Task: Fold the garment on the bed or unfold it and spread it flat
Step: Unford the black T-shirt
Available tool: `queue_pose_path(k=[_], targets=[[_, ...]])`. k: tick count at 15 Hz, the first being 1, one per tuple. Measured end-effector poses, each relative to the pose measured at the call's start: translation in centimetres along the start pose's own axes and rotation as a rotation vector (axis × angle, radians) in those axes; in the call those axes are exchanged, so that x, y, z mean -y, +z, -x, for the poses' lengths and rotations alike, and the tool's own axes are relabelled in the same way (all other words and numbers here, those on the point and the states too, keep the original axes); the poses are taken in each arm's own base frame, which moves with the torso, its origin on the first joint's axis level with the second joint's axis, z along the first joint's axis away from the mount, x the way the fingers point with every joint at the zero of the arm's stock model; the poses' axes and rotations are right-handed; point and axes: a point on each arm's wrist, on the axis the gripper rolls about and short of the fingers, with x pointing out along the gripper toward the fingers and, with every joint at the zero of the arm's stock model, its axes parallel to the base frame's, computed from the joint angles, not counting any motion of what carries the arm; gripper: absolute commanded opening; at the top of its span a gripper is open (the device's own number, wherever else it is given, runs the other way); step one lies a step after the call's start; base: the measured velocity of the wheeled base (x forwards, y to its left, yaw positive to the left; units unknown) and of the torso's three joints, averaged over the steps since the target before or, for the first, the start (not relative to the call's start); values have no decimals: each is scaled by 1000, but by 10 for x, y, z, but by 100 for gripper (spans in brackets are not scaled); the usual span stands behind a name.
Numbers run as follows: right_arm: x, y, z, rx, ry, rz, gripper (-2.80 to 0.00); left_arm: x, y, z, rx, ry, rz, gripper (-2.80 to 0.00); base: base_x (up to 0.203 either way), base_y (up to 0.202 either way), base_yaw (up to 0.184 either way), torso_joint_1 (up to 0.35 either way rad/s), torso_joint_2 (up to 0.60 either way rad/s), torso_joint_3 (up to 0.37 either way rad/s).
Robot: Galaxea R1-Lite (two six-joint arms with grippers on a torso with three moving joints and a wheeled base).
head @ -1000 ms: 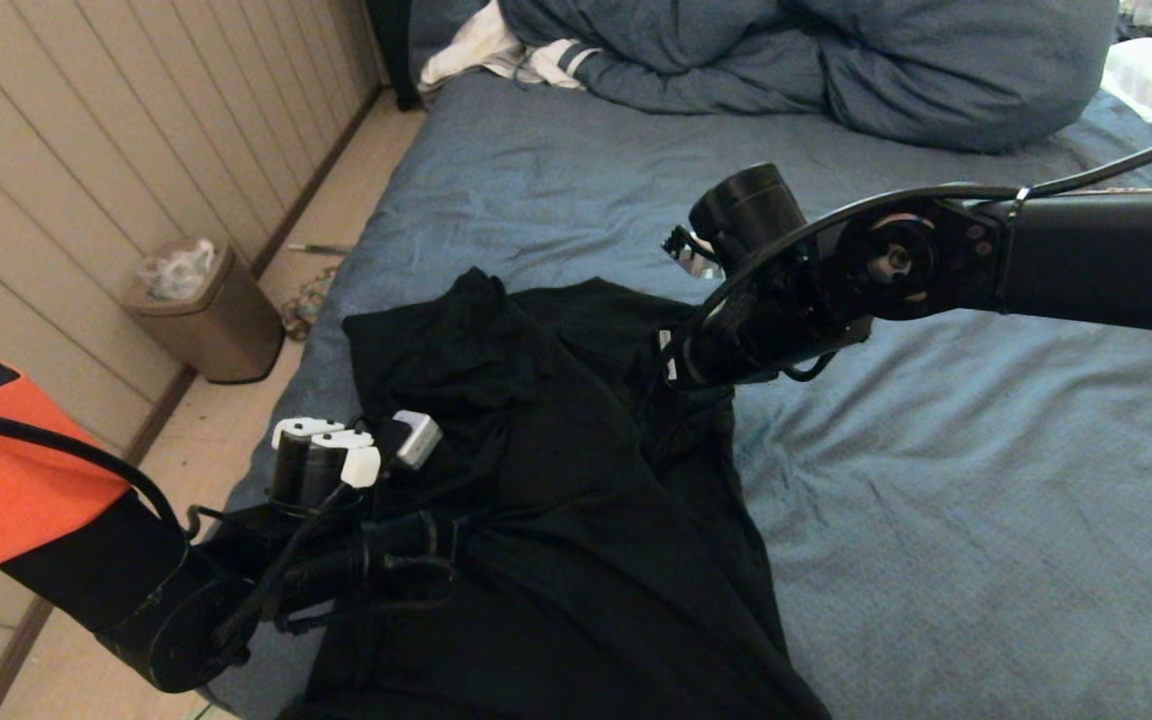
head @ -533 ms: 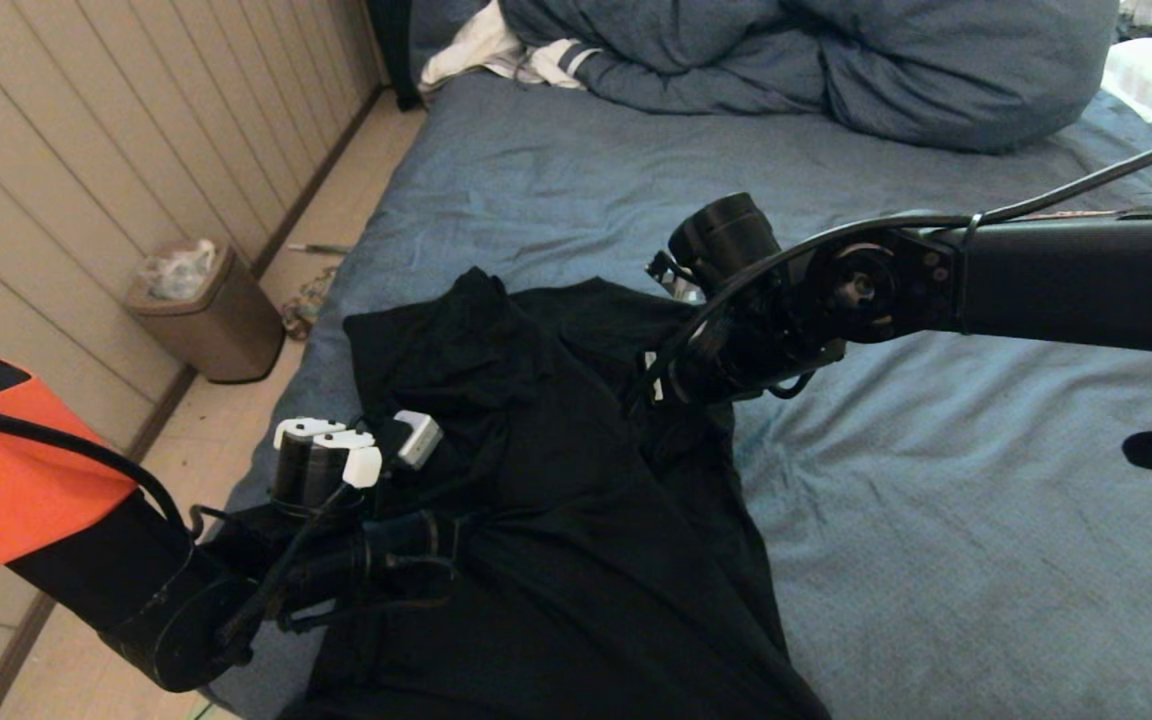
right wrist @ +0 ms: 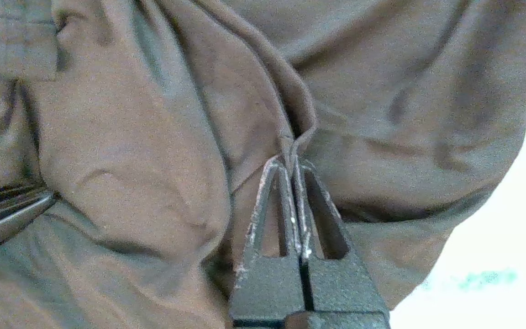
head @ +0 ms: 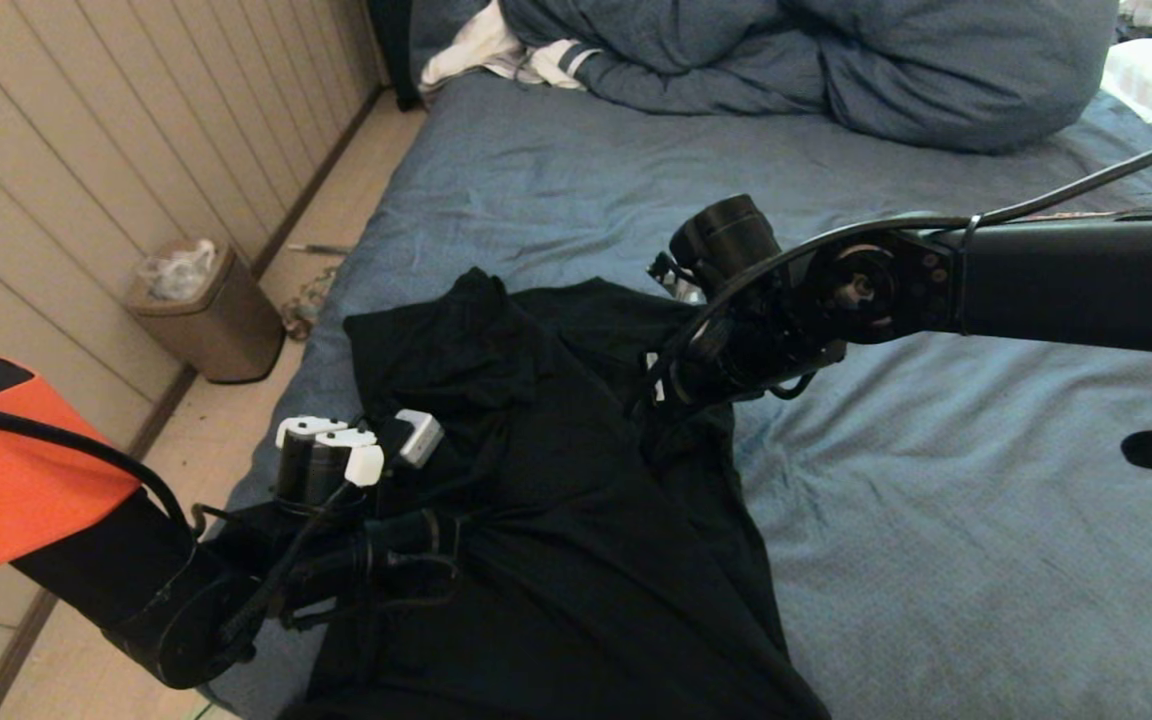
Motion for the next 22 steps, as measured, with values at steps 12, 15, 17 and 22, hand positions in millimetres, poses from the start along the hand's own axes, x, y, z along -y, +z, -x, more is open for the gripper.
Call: queue_pose_path(k=[12,15,17,22], targets=[[88,25,76,166,-183,-146,-280,2,4,3,17,0,-3,-280,0,0,0,0,0,0],[124,12,99,164,-272,-214,-280,2,5,4,23,2,-3,-280,0,0,0,0,0,0],[141,2,109,165,-314,-247,-280,2,7,5,29,2,-3,-280,0,0,0,0,0,0],[183,-23,106,182,-411,-301,-280,2,9,7,39,3,-4,-280,0,0,0,0,0,0]])
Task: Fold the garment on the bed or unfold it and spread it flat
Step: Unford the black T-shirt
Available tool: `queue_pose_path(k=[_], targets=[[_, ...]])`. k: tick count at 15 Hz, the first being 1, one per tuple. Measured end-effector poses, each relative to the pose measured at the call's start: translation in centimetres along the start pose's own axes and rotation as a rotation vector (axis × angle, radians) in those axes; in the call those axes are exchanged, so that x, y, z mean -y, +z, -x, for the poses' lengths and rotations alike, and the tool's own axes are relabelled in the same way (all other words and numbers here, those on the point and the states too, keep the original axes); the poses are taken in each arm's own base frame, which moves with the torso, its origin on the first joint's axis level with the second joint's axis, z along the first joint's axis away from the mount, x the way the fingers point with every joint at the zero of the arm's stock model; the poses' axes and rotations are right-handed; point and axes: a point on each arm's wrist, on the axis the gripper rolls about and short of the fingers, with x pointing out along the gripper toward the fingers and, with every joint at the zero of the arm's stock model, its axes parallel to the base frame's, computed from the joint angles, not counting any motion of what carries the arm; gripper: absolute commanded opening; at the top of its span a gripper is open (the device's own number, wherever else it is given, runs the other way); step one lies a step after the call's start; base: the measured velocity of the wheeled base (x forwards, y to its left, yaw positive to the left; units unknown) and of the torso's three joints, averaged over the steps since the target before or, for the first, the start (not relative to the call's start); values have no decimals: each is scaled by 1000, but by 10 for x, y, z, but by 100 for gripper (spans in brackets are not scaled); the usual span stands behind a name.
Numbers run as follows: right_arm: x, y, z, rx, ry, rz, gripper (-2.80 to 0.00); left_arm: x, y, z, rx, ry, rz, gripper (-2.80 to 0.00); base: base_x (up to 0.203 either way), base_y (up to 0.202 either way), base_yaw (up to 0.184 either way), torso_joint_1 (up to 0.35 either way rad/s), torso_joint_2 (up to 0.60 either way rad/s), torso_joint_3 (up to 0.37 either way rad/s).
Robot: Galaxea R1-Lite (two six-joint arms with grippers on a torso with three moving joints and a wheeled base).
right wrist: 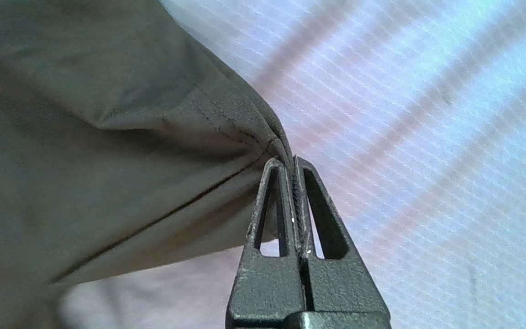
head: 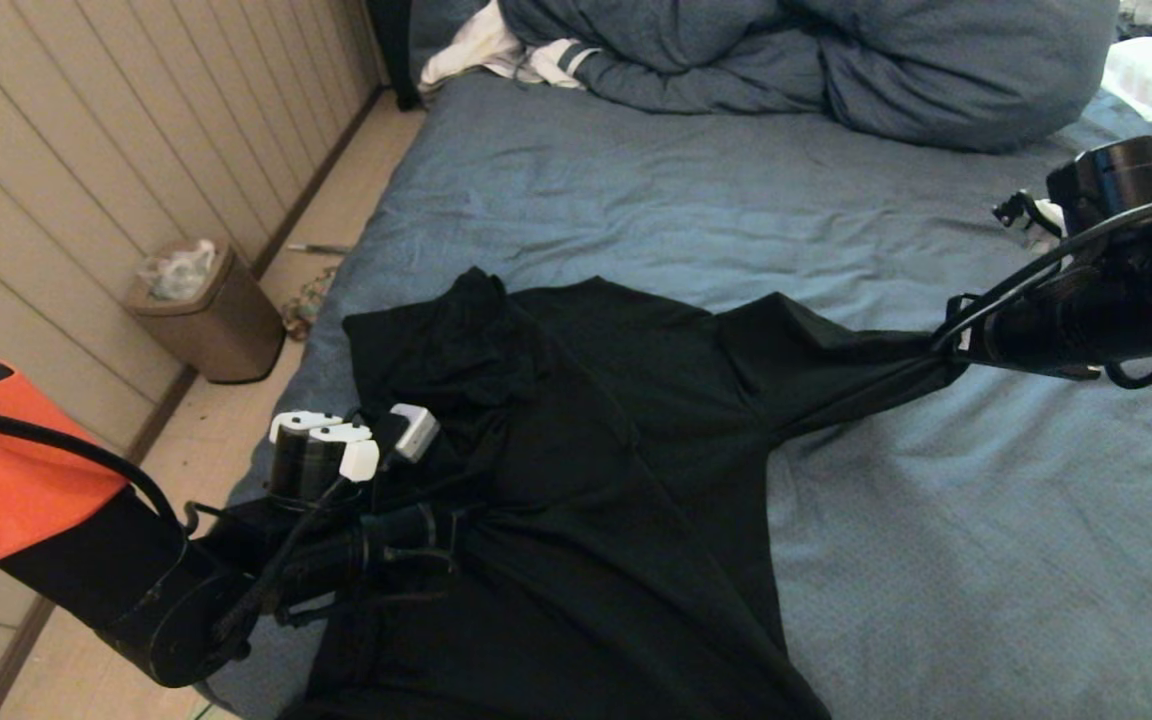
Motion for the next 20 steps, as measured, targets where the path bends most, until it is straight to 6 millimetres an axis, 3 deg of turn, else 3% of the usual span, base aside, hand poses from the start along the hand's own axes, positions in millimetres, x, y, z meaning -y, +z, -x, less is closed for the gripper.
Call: queue_pose_path(k=[6,13,14,20], targets=[[22,-30,-11,-29,-50,-30,-280,0,0,0,0,-2,-2,-280,0,0,0,0,0,0],[35,-66,5,-59,-68,-44,-280,1,0,-1,-1,-5,-2,-280,0,0,0,0,0,0],[36,-69,7,-64,-68,-44,0,1,0,-1,-1,-5,-2,-280,0,0,0,0,0,0],[36,-66,18,-44,-1,-51,0,2,3,-1,8,-8,-1,-280,0,0,0,0,0,0]])
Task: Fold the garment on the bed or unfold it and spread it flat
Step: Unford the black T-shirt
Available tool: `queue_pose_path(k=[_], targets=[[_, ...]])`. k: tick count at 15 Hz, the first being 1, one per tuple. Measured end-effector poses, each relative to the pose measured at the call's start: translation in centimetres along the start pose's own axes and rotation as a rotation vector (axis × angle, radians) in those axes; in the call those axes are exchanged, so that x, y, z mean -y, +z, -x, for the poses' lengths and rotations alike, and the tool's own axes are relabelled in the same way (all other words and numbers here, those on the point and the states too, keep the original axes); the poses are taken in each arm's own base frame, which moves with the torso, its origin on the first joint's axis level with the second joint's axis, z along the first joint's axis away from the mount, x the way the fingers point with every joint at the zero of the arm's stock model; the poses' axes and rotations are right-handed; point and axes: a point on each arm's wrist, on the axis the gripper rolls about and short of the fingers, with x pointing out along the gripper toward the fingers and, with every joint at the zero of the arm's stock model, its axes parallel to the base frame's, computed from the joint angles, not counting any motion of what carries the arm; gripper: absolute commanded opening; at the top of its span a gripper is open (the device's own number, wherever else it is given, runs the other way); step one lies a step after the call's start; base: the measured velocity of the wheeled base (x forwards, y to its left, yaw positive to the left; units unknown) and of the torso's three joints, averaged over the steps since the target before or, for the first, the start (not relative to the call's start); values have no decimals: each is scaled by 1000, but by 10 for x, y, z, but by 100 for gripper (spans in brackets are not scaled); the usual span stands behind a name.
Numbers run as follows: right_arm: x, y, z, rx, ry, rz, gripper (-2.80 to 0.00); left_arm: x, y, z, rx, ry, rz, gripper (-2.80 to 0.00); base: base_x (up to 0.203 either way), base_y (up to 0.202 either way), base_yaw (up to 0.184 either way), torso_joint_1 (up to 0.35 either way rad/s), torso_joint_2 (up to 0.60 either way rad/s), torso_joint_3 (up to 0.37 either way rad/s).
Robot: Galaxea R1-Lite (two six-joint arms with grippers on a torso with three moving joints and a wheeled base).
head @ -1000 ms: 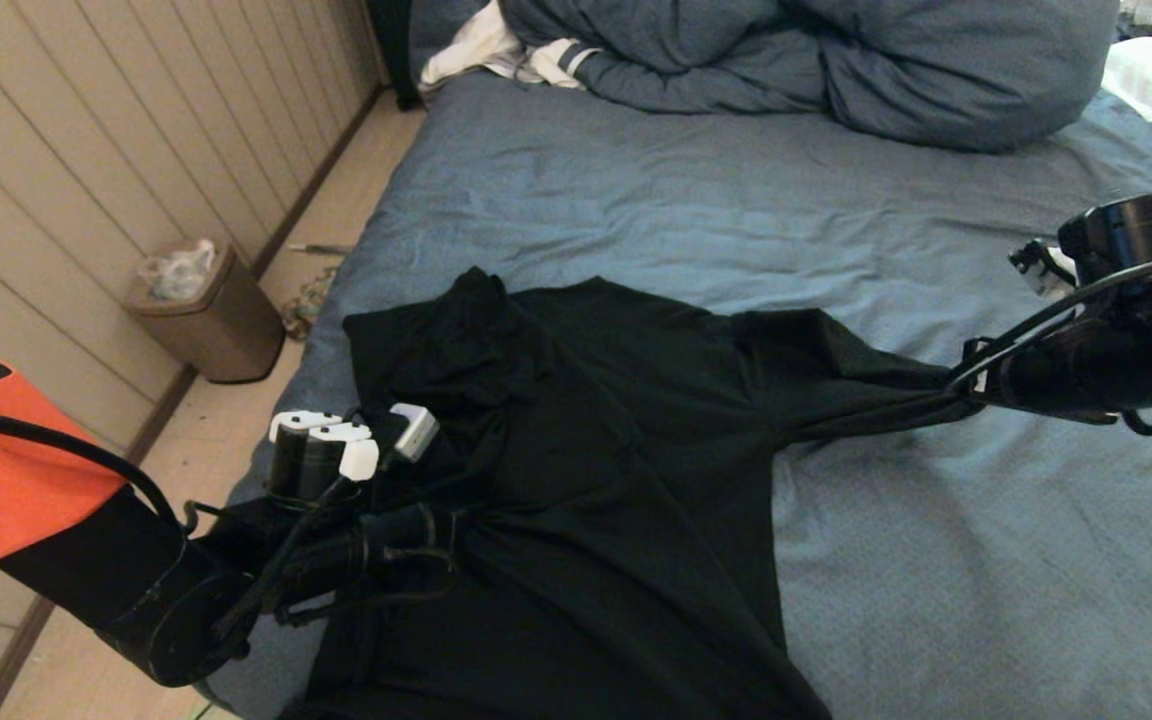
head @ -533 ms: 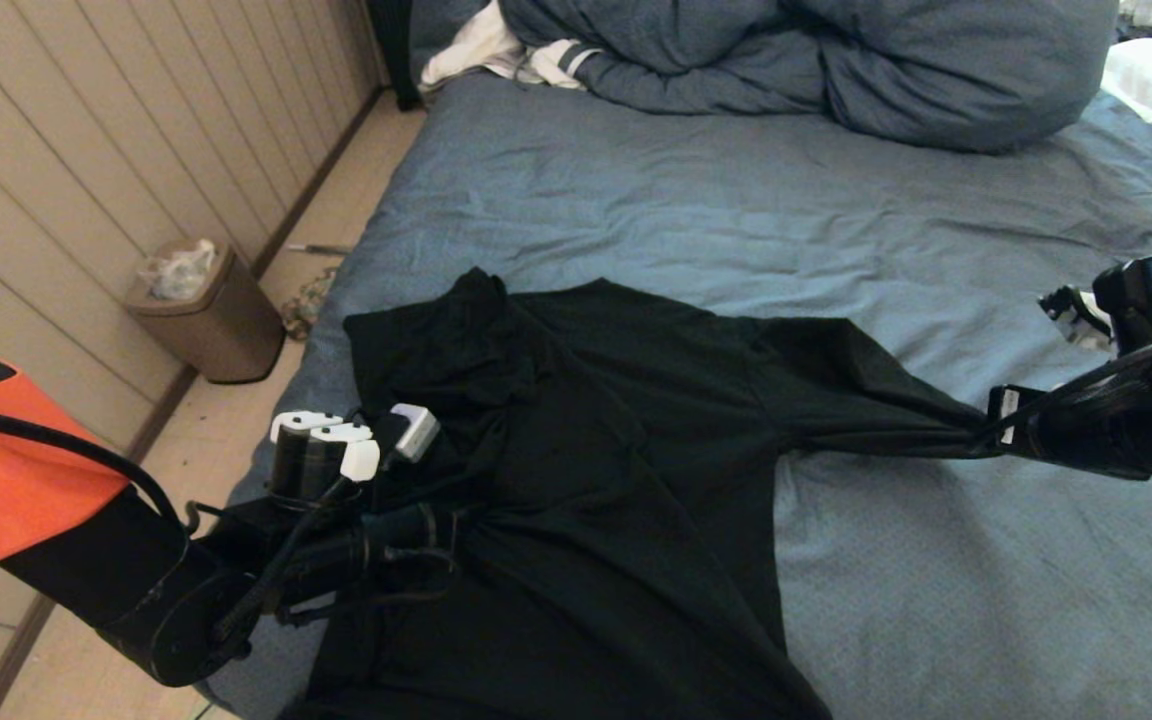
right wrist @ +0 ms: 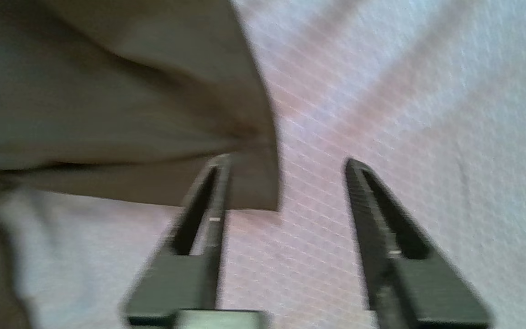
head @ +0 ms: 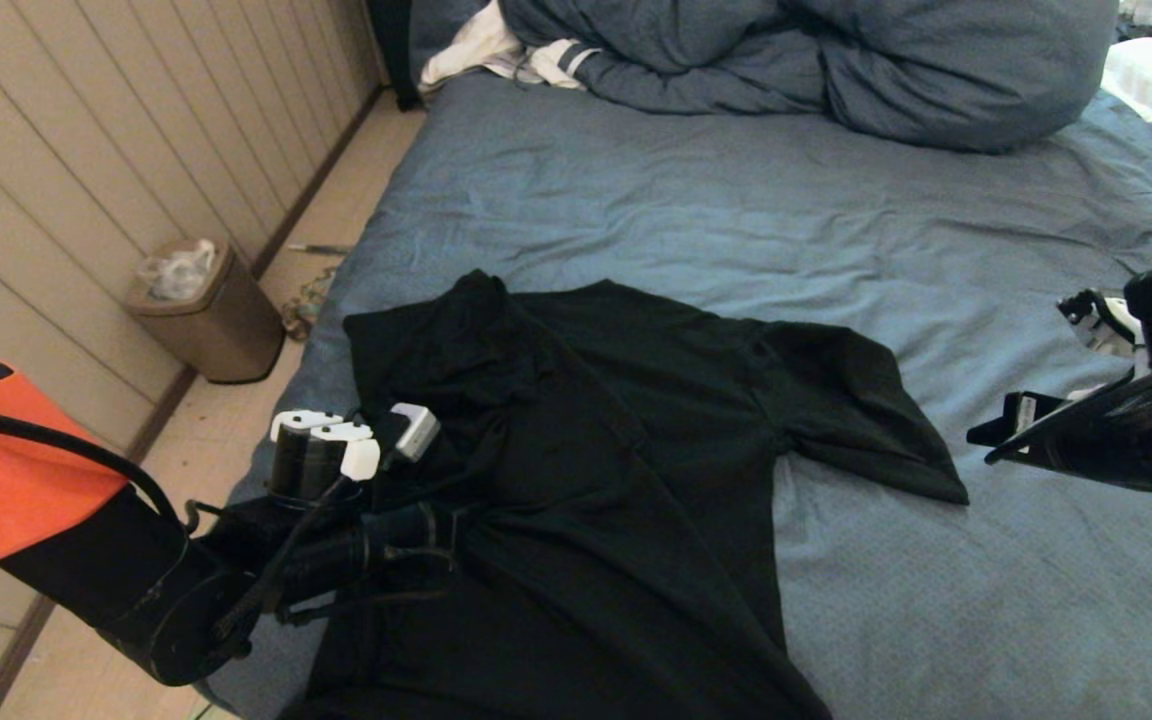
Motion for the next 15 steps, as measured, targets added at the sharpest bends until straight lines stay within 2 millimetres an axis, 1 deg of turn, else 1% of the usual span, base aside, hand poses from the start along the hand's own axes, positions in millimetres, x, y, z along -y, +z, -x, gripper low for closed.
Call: queue_pose_path(k=[2,3,5,6,9,10,11,12,15], targets=[[-2,9,8,41,28,-2,0,1,8,1,22,-2,11,-280,0,0,0,0,0,0],[-4,16,13,67,42,-3,-280,2,16,2,47,-2,18,-280,0,0,0,0,0,0],[-9,29,21,120,68,-3,-280,6,40,7,96,-8,36,-280,0,0,0,0,0,0],[-13,36,24,146,85,1,-280,10,56,10,119,-16,50,-280,0,0,0,0,0,0],[-32,57,25,201,143,25,-280,19,103,20,176,-32,71,-280,0,0,0,0,0,0],[-39,65,25,220,168,30,-280,21,116,23,187,-35,71,-280,0,0,0,0,0,0],[-47,73,24,239,198,38,-280,24,125,23,186,-38,71,-280,0,0,0,0,0,0],[-55,80,23,253,232,48,-280,27,128,22,168,-40,70,-280,0,0,0,0,0,0],[-77,91,16,261,305,79,-280,37,128,14,158,-32,52,-280,0,0,0,0,0,0]])
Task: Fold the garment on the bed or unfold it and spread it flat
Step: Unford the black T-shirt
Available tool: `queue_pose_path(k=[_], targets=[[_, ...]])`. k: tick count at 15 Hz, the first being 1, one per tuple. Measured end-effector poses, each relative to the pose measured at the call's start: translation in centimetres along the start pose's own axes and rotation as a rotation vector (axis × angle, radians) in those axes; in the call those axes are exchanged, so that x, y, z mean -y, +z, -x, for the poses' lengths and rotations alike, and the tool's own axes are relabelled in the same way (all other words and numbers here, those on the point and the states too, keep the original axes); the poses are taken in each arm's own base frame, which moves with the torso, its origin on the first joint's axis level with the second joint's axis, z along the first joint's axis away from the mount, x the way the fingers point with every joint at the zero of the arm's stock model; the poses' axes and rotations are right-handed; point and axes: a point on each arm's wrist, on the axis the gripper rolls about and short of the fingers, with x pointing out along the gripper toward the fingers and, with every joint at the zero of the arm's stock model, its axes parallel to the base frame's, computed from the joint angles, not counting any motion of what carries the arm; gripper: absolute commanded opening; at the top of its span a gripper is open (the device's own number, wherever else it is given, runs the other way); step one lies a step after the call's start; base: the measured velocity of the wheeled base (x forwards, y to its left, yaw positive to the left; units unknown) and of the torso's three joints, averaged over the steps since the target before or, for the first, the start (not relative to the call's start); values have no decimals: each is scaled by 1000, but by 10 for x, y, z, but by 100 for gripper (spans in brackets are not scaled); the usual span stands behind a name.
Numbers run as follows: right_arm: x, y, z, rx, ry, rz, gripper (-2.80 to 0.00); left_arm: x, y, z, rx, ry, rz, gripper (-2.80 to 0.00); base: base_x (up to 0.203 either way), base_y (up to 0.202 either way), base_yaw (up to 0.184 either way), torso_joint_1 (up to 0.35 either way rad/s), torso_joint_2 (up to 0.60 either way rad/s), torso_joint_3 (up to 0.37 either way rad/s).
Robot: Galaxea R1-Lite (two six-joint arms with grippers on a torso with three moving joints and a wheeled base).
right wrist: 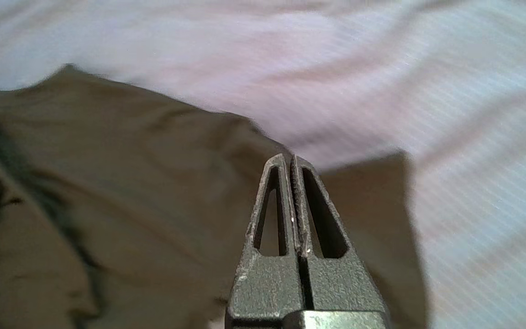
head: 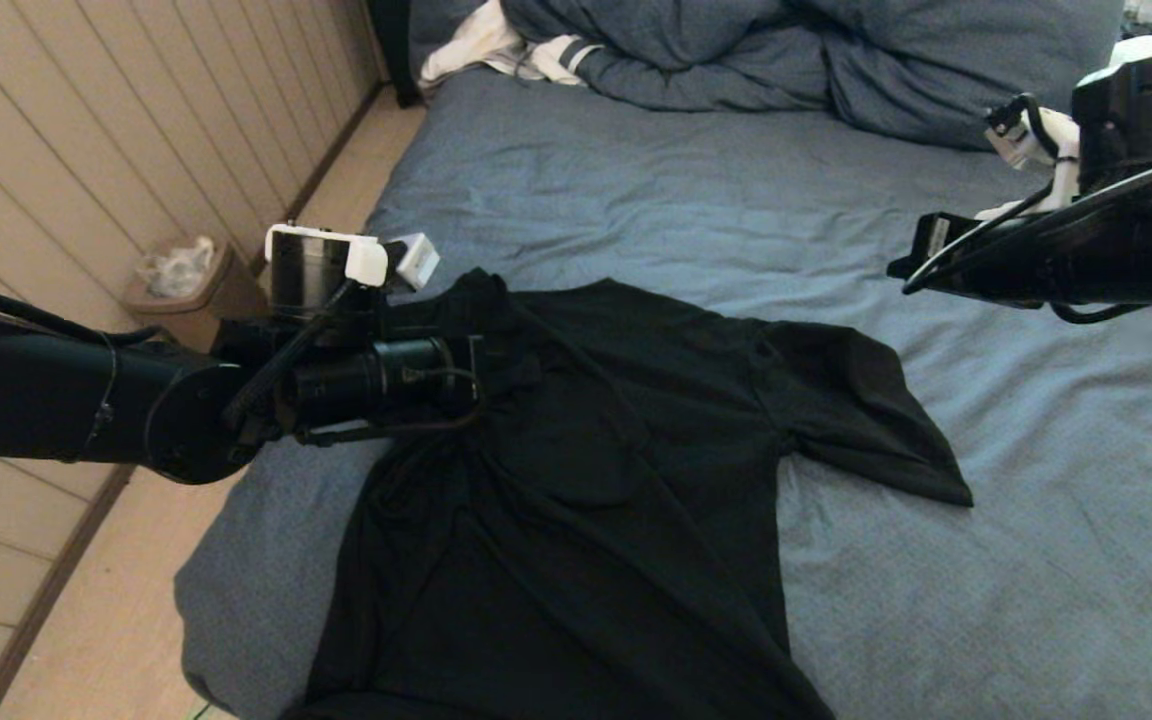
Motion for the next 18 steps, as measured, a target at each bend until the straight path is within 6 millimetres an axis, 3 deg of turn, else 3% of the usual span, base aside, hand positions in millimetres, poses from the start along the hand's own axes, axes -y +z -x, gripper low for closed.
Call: queue_pose_path(k=[7,8,12,18], targets=[[-8,8,-30,7,33,6,-280,27,22,-25,70,7,-74,-280,0,0,0,0,0,0],[-8,8,-33,5,33,6,-280,26,23,-29,58,27,-86,0,0,0,0,0,0,0],[-8,5,-46,-6,35,8,-280,21,29,-47,103,120,-120,0,0,0,0,0,0,0],[-8,0,-53,-34,63,14,-280,4,28,-101,264,343,-115,0,0,0,0,0,0,0]])
